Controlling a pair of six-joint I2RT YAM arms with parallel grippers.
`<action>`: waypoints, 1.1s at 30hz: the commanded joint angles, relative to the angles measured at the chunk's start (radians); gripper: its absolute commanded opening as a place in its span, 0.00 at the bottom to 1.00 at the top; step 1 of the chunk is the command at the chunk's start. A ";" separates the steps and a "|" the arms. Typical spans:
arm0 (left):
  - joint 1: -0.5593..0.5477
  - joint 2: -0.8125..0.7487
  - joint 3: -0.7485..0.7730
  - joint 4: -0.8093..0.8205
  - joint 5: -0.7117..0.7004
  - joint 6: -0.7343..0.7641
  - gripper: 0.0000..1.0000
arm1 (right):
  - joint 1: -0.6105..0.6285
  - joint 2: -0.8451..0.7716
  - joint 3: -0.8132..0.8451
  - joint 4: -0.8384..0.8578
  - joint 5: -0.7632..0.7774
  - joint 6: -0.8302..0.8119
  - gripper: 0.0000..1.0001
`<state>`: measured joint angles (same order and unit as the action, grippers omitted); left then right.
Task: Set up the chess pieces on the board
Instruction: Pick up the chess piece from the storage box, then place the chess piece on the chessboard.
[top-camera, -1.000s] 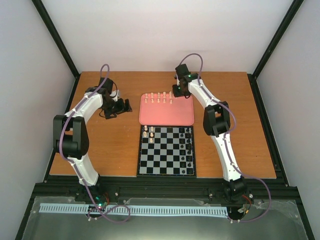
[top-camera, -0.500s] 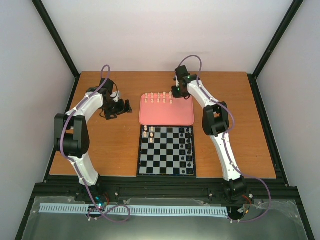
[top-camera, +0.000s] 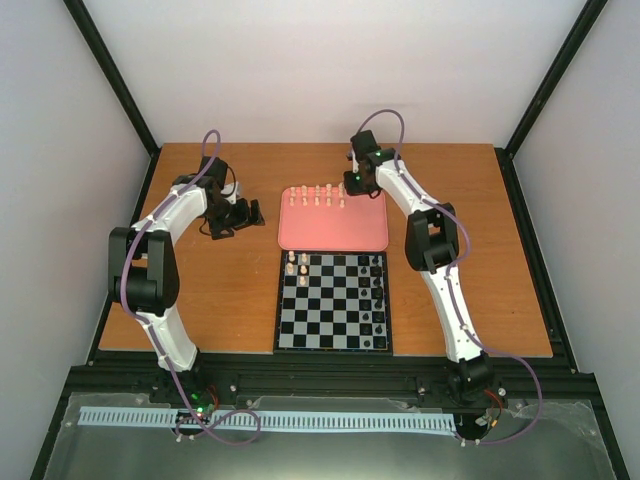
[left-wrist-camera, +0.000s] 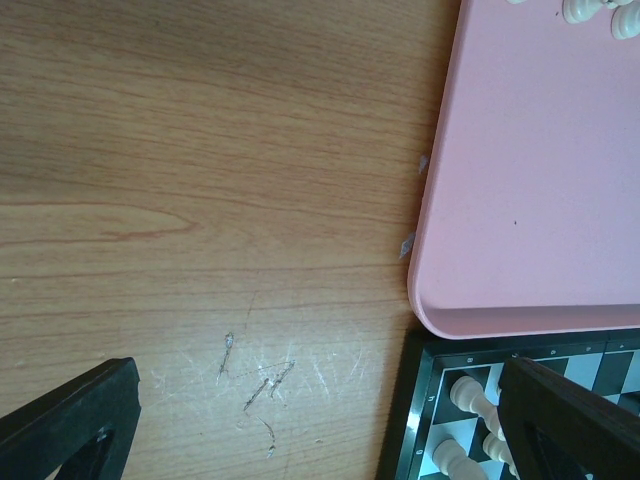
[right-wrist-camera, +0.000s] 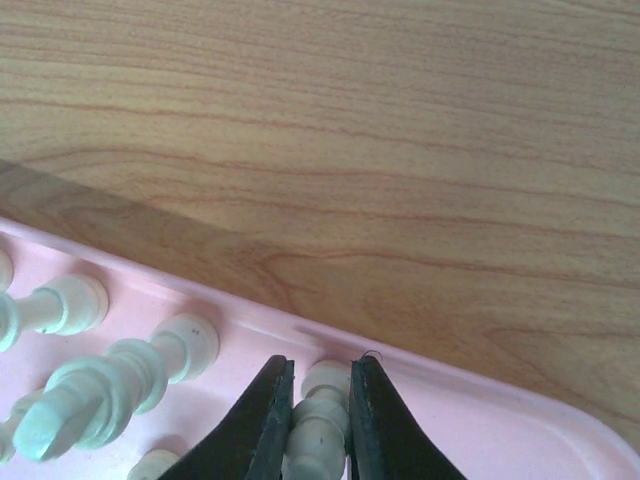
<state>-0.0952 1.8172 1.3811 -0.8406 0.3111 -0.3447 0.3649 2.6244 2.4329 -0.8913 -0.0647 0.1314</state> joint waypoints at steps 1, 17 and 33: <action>0.009 0.005 0.033 0.008 0.010 0.000 1.00 | 0.004 -0.131 -0.035 -0.006 -0.001 -0.007 0.07; 0.009 -0.037 0.029 0.002 0.007 -0.008 1.00 | 0.367 -0.729 -0.716 0.082 -0.096 0.021 0.08; 0.008 -0.072 0.019 0.014 0.006 -0.019 1.00 | 0.601 -0.663 -0.829 0.173 -0.091 -0.021 0.07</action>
<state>-0.0952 1.7935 1.3838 -0.8402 0.3111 -0.3458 0.9443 1.9373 1.6127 -0.7395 -0.1661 0.1265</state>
